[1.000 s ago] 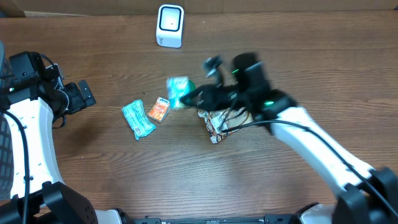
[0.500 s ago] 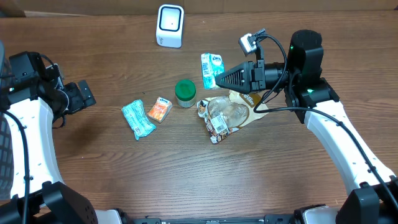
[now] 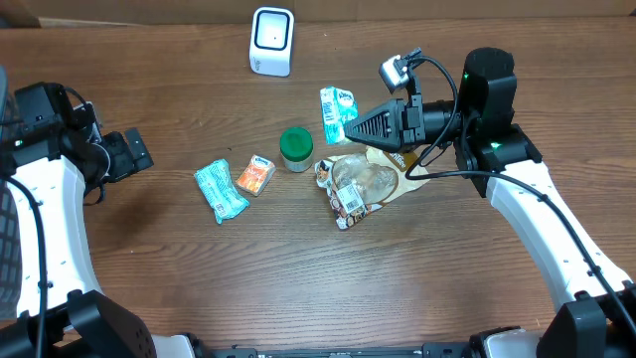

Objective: Scan the item barcode
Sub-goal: 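Lift the Kleenex pack with the right gripper toward the scanner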

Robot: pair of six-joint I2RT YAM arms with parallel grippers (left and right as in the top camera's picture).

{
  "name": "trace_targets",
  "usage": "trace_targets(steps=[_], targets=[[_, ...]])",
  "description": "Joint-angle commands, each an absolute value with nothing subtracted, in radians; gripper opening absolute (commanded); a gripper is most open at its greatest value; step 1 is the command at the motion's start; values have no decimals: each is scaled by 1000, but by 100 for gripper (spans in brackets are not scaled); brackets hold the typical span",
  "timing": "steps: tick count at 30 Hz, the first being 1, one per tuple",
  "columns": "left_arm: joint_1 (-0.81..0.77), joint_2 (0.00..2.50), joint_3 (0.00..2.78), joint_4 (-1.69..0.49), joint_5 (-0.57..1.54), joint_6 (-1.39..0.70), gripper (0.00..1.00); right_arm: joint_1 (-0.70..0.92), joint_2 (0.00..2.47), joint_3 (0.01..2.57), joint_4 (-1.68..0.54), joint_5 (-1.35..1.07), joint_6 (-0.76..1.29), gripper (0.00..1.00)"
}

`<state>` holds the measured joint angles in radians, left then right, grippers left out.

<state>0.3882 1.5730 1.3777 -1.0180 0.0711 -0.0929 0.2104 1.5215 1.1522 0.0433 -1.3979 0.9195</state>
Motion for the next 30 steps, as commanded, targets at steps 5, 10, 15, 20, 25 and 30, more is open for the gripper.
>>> trace_targets(steps=[5, 10, 15, 20, 25, 30], targets=[[392, 1577, 1396, -1017, 68, -66, 100, 239, 1521, 1159, 47, -1348, 909, 4], [392, 1577, 1396, -1017, 68, -67, 99, 246, 1523, 1159, -26, -1299, 828, 4], [392, 1577, 1396, -1017, 68, -67, 100, 255, 1523, 1159, -223, -1138, 708, 4], [392, 1577, 1396, -1017, 68, -67, 100, 269, 1523, 1176, -269, -1062, 698, 4], [392, 1577, 1396, -1017, 68, -67, 100, 319, 1560, 1418, -653, -795, 509, 4], [392, 1577, 1396, -1017, 68, -67, 100, 398, 1714, 1802, -999, -453, 363, 4]])
